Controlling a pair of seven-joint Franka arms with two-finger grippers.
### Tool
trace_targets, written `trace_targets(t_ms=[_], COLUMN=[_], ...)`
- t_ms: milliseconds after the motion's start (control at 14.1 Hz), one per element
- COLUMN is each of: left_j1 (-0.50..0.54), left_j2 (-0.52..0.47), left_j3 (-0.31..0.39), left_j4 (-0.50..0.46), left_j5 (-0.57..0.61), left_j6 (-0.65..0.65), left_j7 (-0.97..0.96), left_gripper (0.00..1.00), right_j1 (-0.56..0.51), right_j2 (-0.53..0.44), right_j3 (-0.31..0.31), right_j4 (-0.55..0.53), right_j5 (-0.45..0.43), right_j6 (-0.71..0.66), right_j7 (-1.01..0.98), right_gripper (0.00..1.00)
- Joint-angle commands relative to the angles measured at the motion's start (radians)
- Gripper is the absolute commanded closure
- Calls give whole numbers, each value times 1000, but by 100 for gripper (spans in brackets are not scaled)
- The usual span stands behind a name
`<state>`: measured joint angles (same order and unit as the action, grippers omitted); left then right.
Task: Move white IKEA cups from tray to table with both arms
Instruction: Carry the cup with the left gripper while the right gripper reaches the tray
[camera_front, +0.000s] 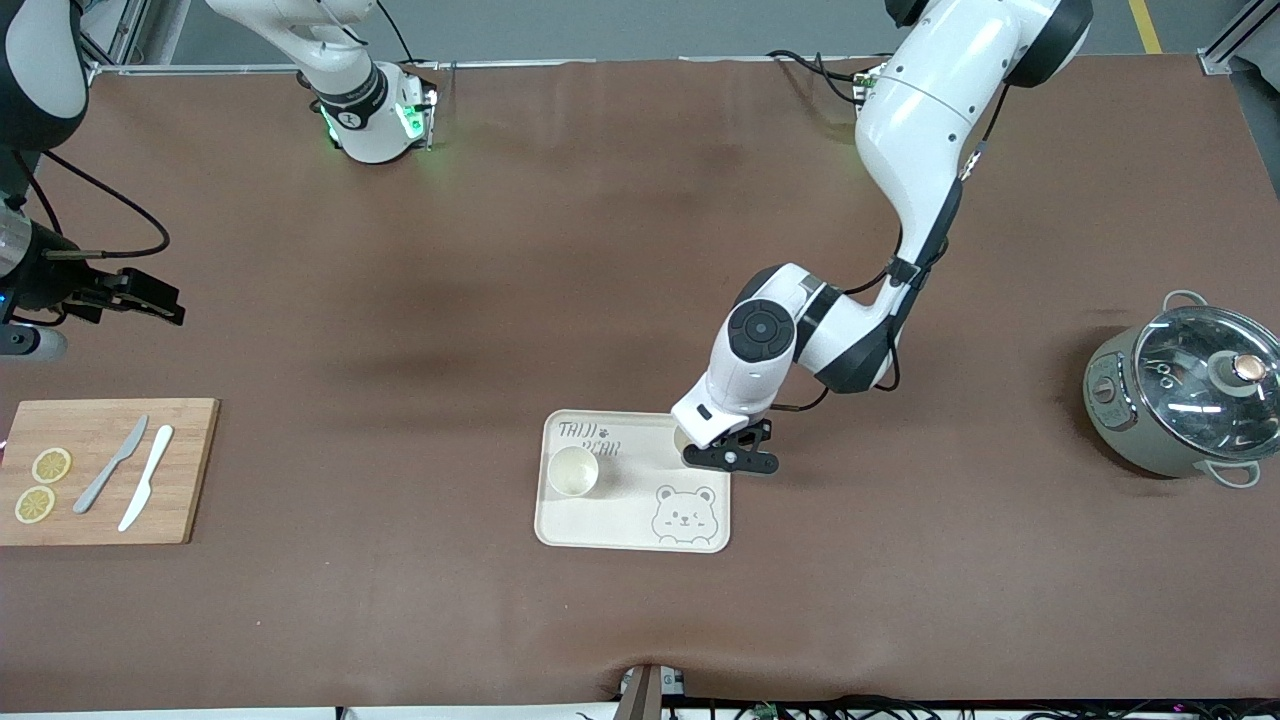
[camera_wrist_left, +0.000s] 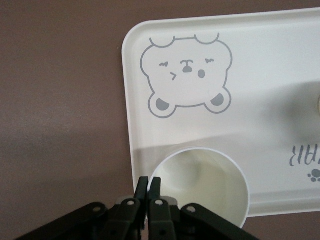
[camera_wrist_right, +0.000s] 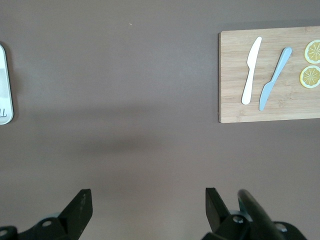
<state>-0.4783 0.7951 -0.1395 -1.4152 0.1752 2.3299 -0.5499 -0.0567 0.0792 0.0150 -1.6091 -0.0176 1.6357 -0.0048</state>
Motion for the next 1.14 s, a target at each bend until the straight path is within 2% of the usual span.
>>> trace_targets(t_ms=[0, 497, 851, 1064], left_j1=[-6, 10, 62, 93], left_j2=[-14, -82, -229, -292], left_j3=[6, 4, -5, -3], left_j4=[-19, -16, -8, -7], left_j5=[10, 10, -8, -63], left_j6=[11, -46, -245, -309], left_j7=[-28, -21, 22, 97], left_gripper=[100, 100, 100, 100], right_j1=[-9, -12, -6, 4], right_j2=[-9, -9, -12, -12], right_j3=[8, 6, 8, 10], right_j4=[-8, -6, -5, 1], right_j5=[-7, -2, -2, 1], right_j6=[7, 9, 6, 10], right_j7=[-1, 0, 8, 9], right_gripper=[0, 0, 0, 0])
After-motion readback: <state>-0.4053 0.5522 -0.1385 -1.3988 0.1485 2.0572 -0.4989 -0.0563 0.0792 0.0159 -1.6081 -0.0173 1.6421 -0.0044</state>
